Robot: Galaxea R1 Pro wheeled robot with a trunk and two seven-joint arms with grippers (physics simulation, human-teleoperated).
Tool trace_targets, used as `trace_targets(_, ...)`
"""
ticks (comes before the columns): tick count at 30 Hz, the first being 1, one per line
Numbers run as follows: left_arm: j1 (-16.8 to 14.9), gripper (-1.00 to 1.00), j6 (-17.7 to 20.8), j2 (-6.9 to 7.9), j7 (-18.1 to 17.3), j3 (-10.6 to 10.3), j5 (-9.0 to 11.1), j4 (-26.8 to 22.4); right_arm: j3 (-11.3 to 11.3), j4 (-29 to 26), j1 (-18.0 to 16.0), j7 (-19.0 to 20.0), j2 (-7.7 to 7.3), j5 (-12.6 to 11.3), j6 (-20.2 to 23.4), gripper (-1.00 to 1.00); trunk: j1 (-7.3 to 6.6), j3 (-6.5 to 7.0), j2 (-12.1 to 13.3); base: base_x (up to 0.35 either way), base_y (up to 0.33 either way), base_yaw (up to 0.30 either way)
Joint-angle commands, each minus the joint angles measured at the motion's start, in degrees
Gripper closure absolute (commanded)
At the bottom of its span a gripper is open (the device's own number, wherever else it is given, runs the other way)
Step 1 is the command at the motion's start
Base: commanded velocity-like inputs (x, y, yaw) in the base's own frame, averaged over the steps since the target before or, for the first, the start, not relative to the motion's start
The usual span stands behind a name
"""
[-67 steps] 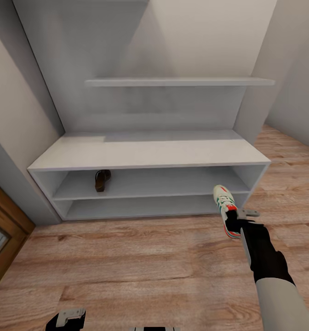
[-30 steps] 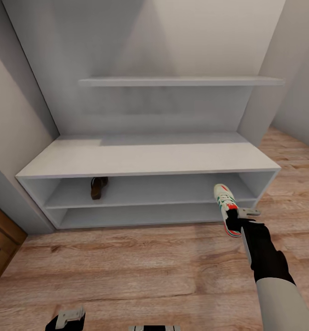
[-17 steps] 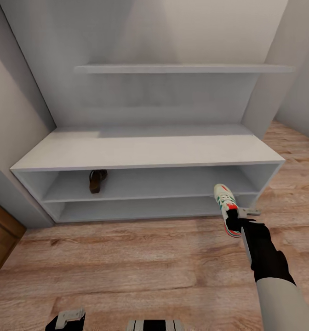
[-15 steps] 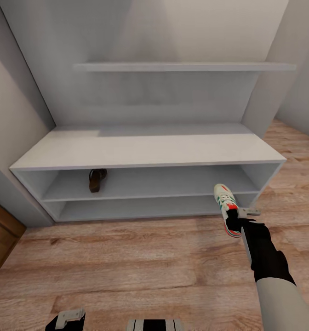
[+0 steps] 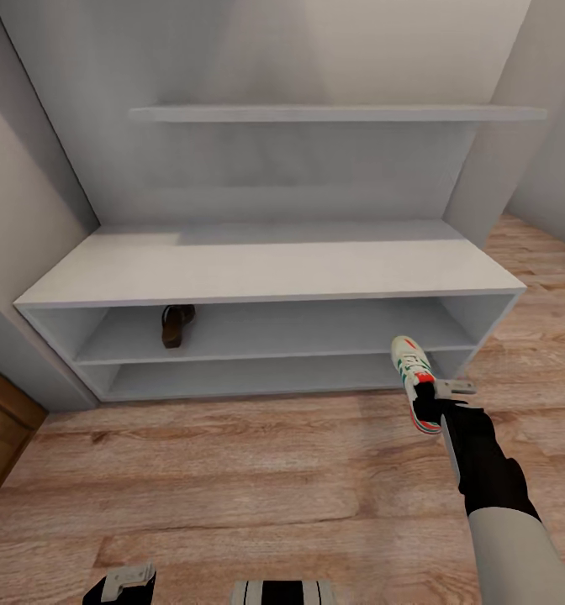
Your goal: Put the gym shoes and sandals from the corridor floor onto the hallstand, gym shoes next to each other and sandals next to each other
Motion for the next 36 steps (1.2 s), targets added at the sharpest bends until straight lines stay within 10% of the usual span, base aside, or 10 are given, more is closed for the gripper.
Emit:
trace_targets(1,-0.03,-1.0,-0.23,-0.04,-0.01,0.37,-0.6,0.05,-0.07,-0.06,-0.03,0.53,0.01,0.58,0.25,1.0,-0.01,-0.05,-0.02,0.0,0.0,0.0)
trace_targets(36,-0.03,-1.0,-0.31,-0.04,-0.01,0.38,-0.6,-0.26,0.01,-0.41,-0.03,0.53,0.01,0.65,0.25,1.0,0.09,-0.98,-0.07,0.059,0.0,0.0)
